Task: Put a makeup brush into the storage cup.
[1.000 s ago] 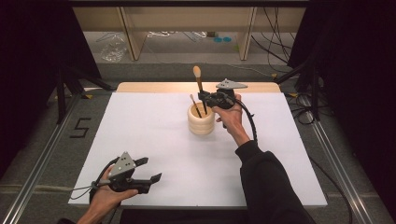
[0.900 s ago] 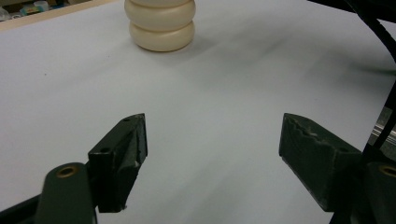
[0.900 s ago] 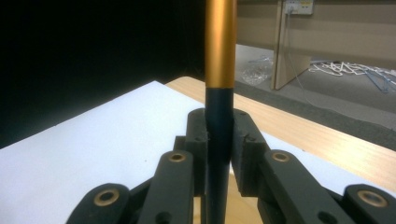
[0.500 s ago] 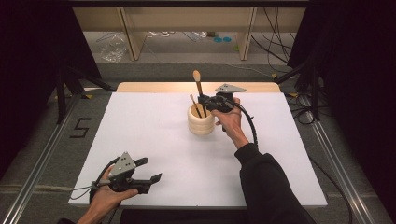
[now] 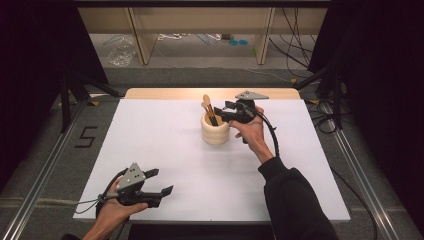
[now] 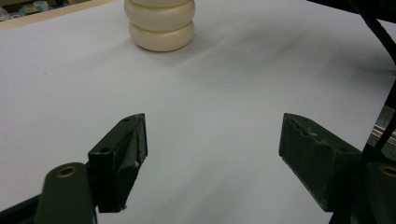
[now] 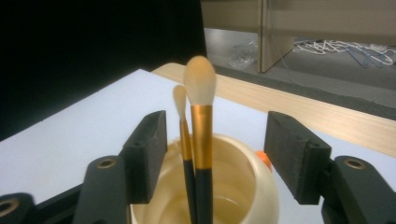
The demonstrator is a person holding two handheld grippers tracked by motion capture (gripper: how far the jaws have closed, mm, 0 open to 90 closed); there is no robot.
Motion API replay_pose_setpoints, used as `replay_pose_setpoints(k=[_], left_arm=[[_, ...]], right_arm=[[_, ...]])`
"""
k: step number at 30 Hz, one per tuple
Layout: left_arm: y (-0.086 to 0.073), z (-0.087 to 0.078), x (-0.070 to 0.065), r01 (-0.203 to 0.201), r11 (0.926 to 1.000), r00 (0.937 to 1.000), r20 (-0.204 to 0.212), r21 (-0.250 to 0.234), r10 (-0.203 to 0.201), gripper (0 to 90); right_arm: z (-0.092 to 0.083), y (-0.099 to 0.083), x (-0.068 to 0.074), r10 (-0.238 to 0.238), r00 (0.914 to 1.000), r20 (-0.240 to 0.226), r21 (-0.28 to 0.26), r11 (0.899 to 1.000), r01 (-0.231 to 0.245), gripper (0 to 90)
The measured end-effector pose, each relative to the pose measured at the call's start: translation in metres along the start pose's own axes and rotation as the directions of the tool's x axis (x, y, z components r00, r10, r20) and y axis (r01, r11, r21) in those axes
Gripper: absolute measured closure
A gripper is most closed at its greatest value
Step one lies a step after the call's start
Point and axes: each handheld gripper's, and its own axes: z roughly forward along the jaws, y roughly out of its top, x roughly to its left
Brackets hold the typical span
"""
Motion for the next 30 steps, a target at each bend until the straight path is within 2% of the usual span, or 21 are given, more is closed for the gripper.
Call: replay_pose_setpoints(k=[1,2,4,5,7,8,9,11,13,14,15,19,22,30], left_arm=[[0.0,0.0,0.001,-0.008,1.0,1.0,-0.001,0.0,0.008,23.7],[0.0,0.0,0.001,-0.007,1.0,1.0,-0.001,0.0,0.007,23.7],[0.0,0.0,0.001,-0.008,1.0,1.0,0.0,0.005,0.008,23.7],[0.0,0.0,0.0,0.01,0.9999,0.9999,-0.003,0.006,-0.01,23.7],[0.0,0.0,0.001,0.0,1.0,1.0,0.006,-0.005,0.0,23.7],[0.0,0.0,0.001,0.012,0.9999,0.9999,0.003,-0.01,-0.012,23.7],[0.0,0.0,0.001,0.014,0.9998,0.9999,0.003,-0.011,-0.014,23.7],[0.0,0.0,0.001,0.014,0.9998,0.9999,0.002,-0.012,-0.014,23.7],[0.0,-0.001,0.001,0.011,0.9999,0.9999,-0.005,-0.008,-0.011,23.7],[0.001,-0.001,0.001,0.011,0.9999,0.9999,-0.005,-0.009,-0.011,23.7],[0.001,-0.001,0.001,0.009,0.9999,0.9999,-0.007,-0.01,-0.009,23.7],[0.001,-0.002,0.002,0.001,0.9998,1.0,-0.005,-0.021,-0.001,23.5],[0.001,-0.001,0.002,0.019,0.9994,0.9998,-0.001,-0.027,-0.019,23.2],[0.002,-0.003,0.002,0.023,0.9991,0.9997,-0.001,-0.037,-0.023,22.5]], right_arm=[[-0.002,-0.001,-0.001,-0.027,0.9996,0.009,-0.009,1.0,0.027,38.9],[-0.005,-0.001,0.0,-0.014,0.9999,0.0,0.001,1.0,0.014,38.8],[-0.008,-0.002,-0.001,-0.018,0.9998,0.004,0.001,1.0,0.018,37.4],[-0.011,-0.002,-0.002,-0.026,0.9995,0.019,-0.003,1.0,0.026,36.2],[-0.014,-0.002,-0.001,-0.008,0.9998,0.019,0.008,1.0,0.008,34.5],[-0.016,-0.002,-0.001,-0.009,0.9996,0.026,0.008,1.0,0.009,34.3],[-0.019,-0.002,-0.001,-0.039,0.9984,0.04,-0.002,0.999,0.039,33.9],[-0.023,-0.003,0.0,-0.028,0.9989,0.037,-0.008,1.0,0.028,32.4],[-0.027,-0.004,0.002,-0.036,0.9976,0.059,-0.007,0.999,0.037,29.6],[-0.029,-0.005,0.003,-0.046,0.9979,0.046,-0.006,0.999,0.046,28.6],[-0.03,-0.005,0.004,-0.035,0.9984,0.045,0.004,0.999,0.035,27.4],[-0.037,-0.007,0.008,-0.055,0.9968,0.058,-0.002,0.998,0.055,24.8],[-0.042,-0.009,0.011,-0.052,0.9972,0.053,0.002,0.999,0.052,22.3],[-0.055,-0.013,0.025,-0.062,0.9971,0.045,-0.012,0.998,0.063,20.3]])
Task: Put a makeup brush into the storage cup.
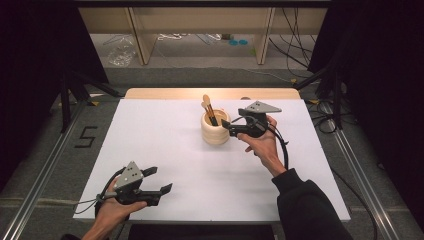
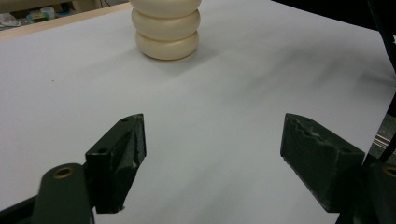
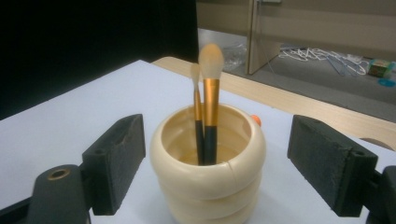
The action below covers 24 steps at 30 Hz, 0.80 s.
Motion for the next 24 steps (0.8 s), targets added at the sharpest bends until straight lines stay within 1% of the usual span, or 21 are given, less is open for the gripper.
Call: replay_pose_setpoints(k=[3,4,5,6,7,9,10,12,13,14,15,16,17,18,19,22,24], left_arm=[[0.0,0.0,0.0,0.005,1.0,1.0,-0.002,-0.005,-0.005,22.5],[0.0,0.0,0.0,0.006,1.0,1.0,-0.002,-0.007,-0.006,22.5],[0.001,0.0,0.0,0.005,1.0,1.0,-0.001,-0.006,-0.005,22.5],[0.001,0.0,0.0,0.002,1.0,1.0,0.0,-0.006,-0.002,22.5],[0.001,0.0,0.0,-0.004,1.0,1.0,0.003,-0.004,0.004,22.4],[0.001,0.001,0.0,0.0,1.0,1.0,0.003,-0.005,0.0,22.5],[0.001,0.001,-0.001,0.002,1.0,1.0,0.003,-0.006,-0.002,22.5],[0.001,0.001,-0.001,-0.002,1.0,1.0,-0.001,-0.007,0.002,22.5],[0.001,0.001,-0.001,-0.003,1.0,1.0,-0.004,-0.004,0.003,22.5],[0.001,0.001,-0.001,-0.003,1.0,1.0,-0.004,-0.004,0.003,22.5],[0.001,0.001,-0.001,-0.001,1.0,1.0,-0.004,-0.005,0.001,22.5],[0.001,0.001,-0.002,0.0,1.0,1.0,-0.003,-0.006,0.0,22.5],[0.001,0.002,-0.002,0.0,1.0,1.0,-0.003,-0.006,0.0,22.5],[0.001,0.002,-0.002,0.0,1.0,1.0,-0.003,-0.007,0.0,22.5],[0.001,0.002,-0.002,-0.002,1.0,1.0,-0.003,-0.007,0.002,22.5],[0.001,0.002,-0.002,0.0,1.0,1.0,-0.004,-0.009,0.0,22.5],[0.002,0.001,-0.001,0.003,0.9999,1.0,0.0,-0.015,-0.003,22.5]], right_arm=[[-0.006,-0.002,0.004,-0.015,0.9999,-0.002,-0.007,1.0,0.015,20.3],[-0.008,-0.003,0.006,-0.024,0.9997,0.006,-0.009,1.0,0.024,20.3],[-0.011,-0.004,0.008,-0.014,0.9999,-0.002,-0.006,1.0,0.014,20.3],[-0.012,-0.004,0.009,-0.02,0.9998,0.001,-0.009,1.0,0.02,20.3],[-0.014,-0.005,0.01,-0.013,0.9999,-0.01,-0.008,1.0,0.013,20.2],[-0.018,-0.006,0.013,-0.025,0.9997,-0.006,-0.011,1.0,0.025,19.9],[-0.02,-0.007,0.014,-0.018,0.9998,-0.007,-0.002,1.0,0.018,19.7],[-0.023,-0.008,0.017,-0.009,0.9998,-0.019,-0.009,1.0,0.008,19.9],[-0.025,-0.009,0.019,0.0,0.9998,-0.021,-0.003,1.0,0.0,19.9],[-0.027,-0.01,0.02,-0.021,0.9997,-0.01,-0.016,1.0,0.021,19.9],[-0.029,-0.01,0.022,-0.009,0.9998,-0.018,0.004,1.0,0.009,19.8],[-0.03,-0.011,0.022,-0.019,0.9997,-0.015,-0.018,1.0,0.019,19.9],[-0.032,-0.012,0.023,-0.027,0.9996,-0.01,-0.015,1.0,0.027,19.9],[-0.033,-0.013,0.024,-0.027,0.9995,-0.014,-0.023,0.999,0.027,19.5],[-0.036,-0.014,0.025,-0.038,0.9992,-0.011,-0.013,0.999,0.038,19.3],[-0.041,-0.016,0.028,-0.037,0.9992,-0.016,-0.027,0.999,0.036,19.5],[-0.046,-0.017,0.03,-0.041,0.999,-0.015,-0.016,0.999,0.041,19.6]])
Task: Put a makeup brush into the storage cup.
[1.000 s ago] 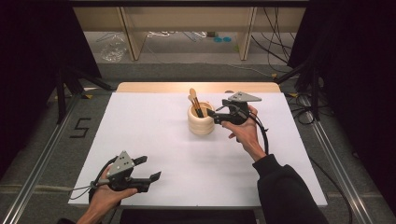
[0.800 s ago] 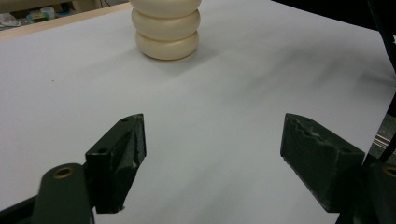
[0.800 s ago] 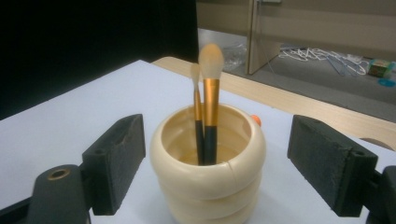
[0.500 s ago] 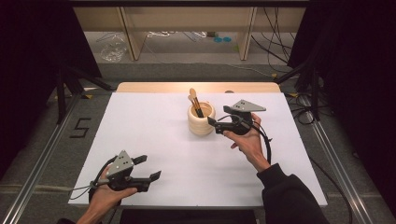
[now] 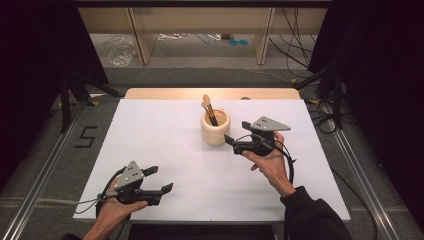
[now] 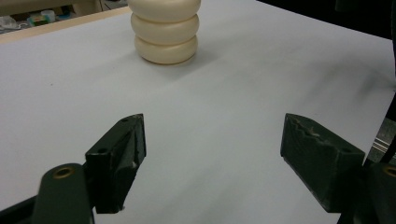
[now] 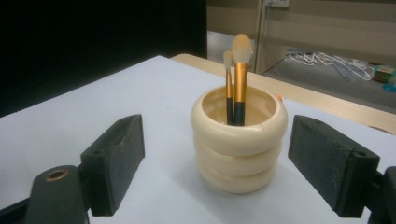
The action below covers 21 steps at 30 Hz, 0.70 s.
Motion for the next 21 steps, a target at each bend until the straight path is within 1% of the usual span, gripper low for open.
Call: replay_pose_setpoints(k=[1,2,5,6,8,9,11,13,15,16,19,20,21], left_arm=[[0.0,-0.001,0.0,-0.002,1.0,1.0,-0.007,0.005,0.002,22.5],[0.0,-0.001,0.0,-0.003,1.0,1.0,-0.006,0.004,0.003,22.5],[0.0,0.0,0.0,-0.001,1.0,1.0,0.0,-0.001,0.001,22.5],[0.0,0.0,0.0,-0.001,1.0,1.0,0.0,0.0,0.001,22.5],[0.0,0.0,0.001,-0.002,1.0,1.0,-0.001,-0.001,0.002,22.5],[0.0,0.0,0.001,-0.002,1.0,1.0,-0.001,-0.001,0.002,22.5],[0.001,-0.001,0.001,-0.003,1.0,1.0,-0.006,0.001,0.003,22.5],[0.001,-0.001,0.001,-0.002,1.0,1.0,-0.006,-0.001,0.002,22.5],[0.001,-0.001,0.001,-0.001,1.0,1.0,-0.005,-0.001,0.001,22.5],[0.001,-0.001,0.0,0.0,1.0,1.0,-0.006,-0.002,0.0,22.5],[0.001,-0.001,0.001,0.0,1.0,1.0,-0.008,-0.003,0.0,22.5],[0.001,-0.001,0.001,-0.002,1.0,1.0,-0.008,-0.002,0.002,22.4],[0.001,-0.001,0.001,-0.002,1.0,1.0,-0.008,-0.002,0.002,22.5]], right_arm=[[-0.001,-0.001,0.001,-0.001,1.0,0.002,-0.015,1.0,0.001,19.6],[-0.004,-0.002,0.002,0.004,1.0,0.001,-0.006,1.0,-0.004,19.6],[-0.009,-0.004,0.004,-0.006,1.0,0.005,0.0,1.0,0.006,19.5],[-0.01,-0.004,0.005,-0.008,0.9999,0.008,-0.01,1.0,0.008,19.5],[-0.012,-0.006,0.007,-0.004,1.0,0.005,-0.01,1.0,0.004,19.8],[-0.013,-0.007,0.007,-0.003,1.0,-0.005,-0.014,1.0,0.003,19.8],[-0.016,-0.009,0.009,-0.007,1.0,0.007,-0.004,1.0,0.007,19.8],[-0.017,-0.011,0.01,-0.007,1.0,0.007,-0.006,1.0,0.007,19.7],[-0.02,-0.015,0.012,0.0,1.0,-0.001,0.004,1.0,0.0,19.6],[-0.02,-0.016,0.012,0.003,1.0,-0.001,-0.005,1.0,-0.003,19.6],[-0.023,-0.02,0.013,0.011,0.9999,-0.004,0.0,1.0,-0.011,18.6],[-0.025,-0.022,0.013,0.016,0.9999,-0.004,0.005,1.0,-0.016,18.3],[-0.026,-0.023,0.015,0.035,0.9994,-0.007,0.02,0.999,-0.034,18.1]])
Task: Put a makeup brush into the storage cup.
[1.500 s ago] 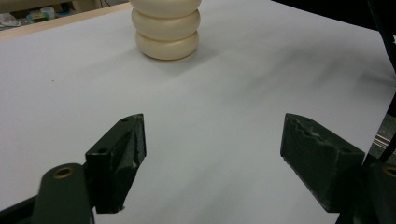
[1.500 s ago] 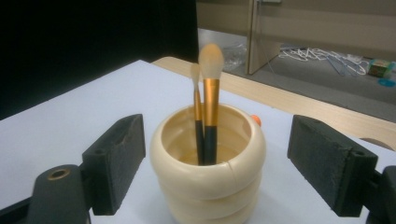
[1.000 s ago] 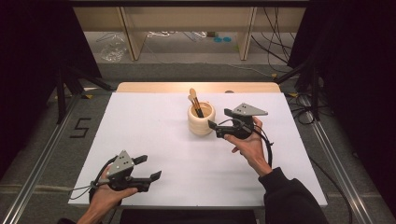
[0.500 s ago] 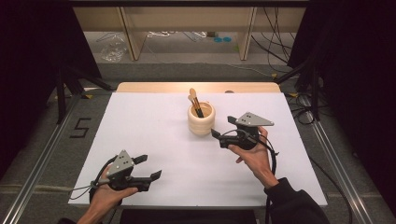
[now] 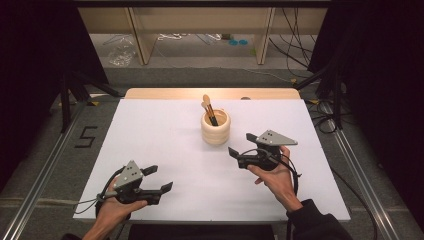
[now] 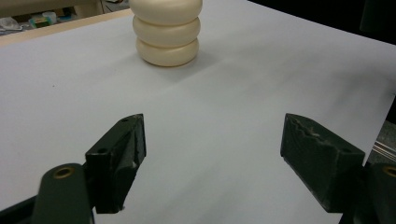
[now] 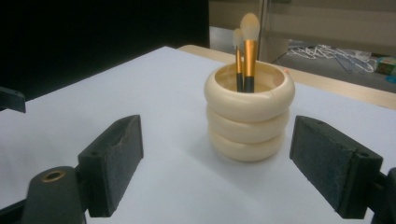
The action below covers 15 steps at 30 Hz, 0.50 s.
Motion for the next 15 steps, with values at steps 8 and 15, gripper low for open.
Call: replay_pose_setpoints(k=[8,15], left_arm=[[0.0,0.0,0.0,0.001,1.0,1.0,0.002,-0.002,-0.001,22.4],[0.0,0.0,-0.001,0.005,1.0,1.0,0.003,-0.003,-0.005,22.4]], right_arm=[[-0.009,-0.009,0.007,-0.019,0.9998,0.002,-0.004,1.0,0.019,17.0],[-0.015,-0.018,0.012,-0.016,0.9999,0.003,0.006,1.0,0.016,16.4]])
